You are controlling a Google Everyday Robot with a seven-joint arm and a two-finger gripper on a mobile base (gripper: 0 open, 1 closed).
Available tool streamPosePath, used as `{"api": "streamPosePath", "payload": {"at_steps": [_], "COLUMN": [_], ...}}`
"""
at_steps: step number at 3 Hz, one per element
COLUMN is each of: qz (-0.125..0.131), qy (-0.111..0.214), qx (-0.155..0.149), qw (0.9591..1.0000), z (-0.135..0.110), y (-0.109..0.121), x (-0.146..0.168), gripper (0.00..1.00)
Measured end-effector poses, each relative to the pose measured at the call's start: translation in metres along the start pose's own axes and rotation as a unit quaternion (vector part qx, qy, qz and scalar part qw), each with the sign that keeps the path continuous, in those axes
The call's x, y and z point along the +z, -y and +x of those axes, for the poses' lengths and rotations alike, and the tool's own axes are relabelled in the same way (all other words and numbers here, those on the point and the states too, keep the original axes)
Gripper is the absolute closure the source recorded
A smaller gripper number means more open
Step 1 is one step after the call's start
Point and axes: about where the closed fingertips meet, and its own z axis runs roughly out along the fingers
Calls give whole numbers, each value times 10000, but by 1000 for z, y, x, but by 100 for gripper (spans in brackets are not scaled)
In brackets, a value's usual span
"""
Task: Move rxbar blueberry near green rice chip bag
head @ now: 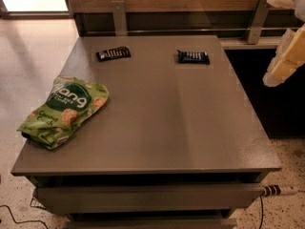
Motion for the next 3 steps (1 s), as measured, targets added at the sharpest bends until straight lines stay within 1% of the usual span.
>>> {"api": "streamPosePath", "payload": {"at_steps": [1, 2, 3], "qz": [153, 230, 263], "qy": [452, 691, 898], "qx": [-27, 234, 647], "qw": [9989, 9971, 9935], "z": [-5, 5, 23], "y": [42, 60, 68], "x": [0, 12, 34], "gripper": [0, 0, 0]}}
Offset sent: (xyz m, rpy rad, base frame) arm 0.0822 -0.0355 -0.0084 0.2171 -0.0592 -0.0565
